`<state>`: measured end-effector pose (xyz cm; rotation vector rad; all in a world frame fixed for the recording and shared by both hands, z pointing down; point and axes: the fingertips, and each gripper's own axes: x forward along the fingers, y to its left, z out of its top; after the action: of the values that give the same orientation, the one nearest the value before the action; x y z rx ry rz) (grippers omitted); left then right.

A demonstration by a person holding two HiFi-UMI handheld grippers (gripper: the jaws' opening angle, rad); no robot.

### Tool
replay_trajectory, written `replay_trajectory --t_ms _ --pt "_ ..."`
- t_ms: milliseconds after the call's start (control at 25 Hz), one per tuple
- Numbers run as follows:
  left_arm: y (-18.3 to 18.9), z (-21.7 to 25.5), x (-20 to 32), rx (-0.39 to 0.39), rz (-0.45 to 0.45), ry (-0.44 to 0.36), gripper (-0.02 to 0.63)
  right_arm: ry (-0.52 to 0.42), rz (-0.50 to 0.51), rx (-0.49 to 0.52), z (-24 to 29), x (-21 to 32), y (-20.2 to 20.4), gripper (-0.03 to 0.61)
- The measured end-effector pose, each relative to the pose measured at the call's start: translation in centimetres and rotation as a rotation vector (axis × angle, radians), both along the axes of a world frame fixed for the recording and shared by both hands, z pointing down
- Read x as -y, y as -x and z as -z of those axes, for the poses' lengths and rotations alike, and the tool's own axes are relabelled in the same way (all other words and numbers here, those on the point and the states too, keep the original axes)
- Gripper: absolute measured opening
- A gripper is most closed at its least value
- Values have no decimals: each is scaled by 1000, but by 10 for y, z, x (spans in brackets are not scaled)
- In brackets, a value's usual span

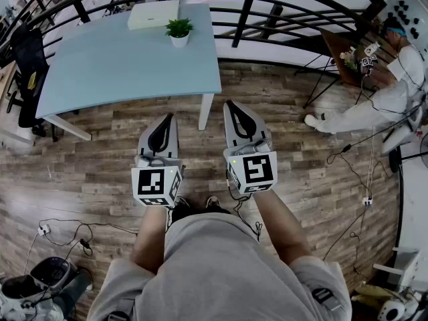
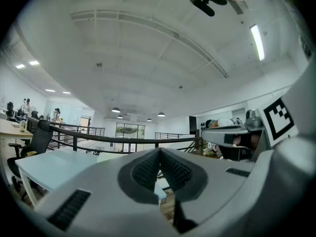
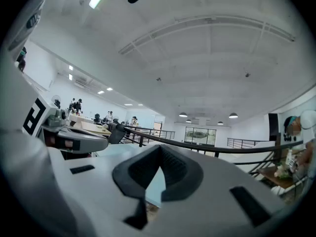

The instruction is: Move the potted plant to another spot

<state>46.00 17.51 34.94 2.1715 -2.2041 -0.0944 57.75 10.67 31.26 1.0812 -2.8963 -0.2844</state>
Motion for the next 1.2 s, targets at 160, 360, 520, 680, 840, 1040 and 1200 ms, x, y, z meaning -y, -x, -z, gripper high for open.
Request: replay_trajectory --t_ms 160,360,520,680,840,1040,1200 --pt "8 -15 -8 3 -8 24 12 15 65 -11 -15 -15 17 3" --pt "20 -49 -32 -39 -13 92 12 65 92 -112 -57 -42 22 17" --pt "34 -68 -47 -64 -26 126 12 116 79 -134 -79 -52 30 52" --pt "51 -82 -57 -78 -45 152 12 158 69 -167 -97 -56 43 101" --pt "64 -101 -70 -88 -49 196 12 201 64 -184 -117 -61 49 124" --pt "85 -116 -48 -113 -31 237 12 231 59 -204 -132 -29 66 132" --pt "105 -120 -10 -99 -14 258 12 246 72 -187 -141 13 85 145"
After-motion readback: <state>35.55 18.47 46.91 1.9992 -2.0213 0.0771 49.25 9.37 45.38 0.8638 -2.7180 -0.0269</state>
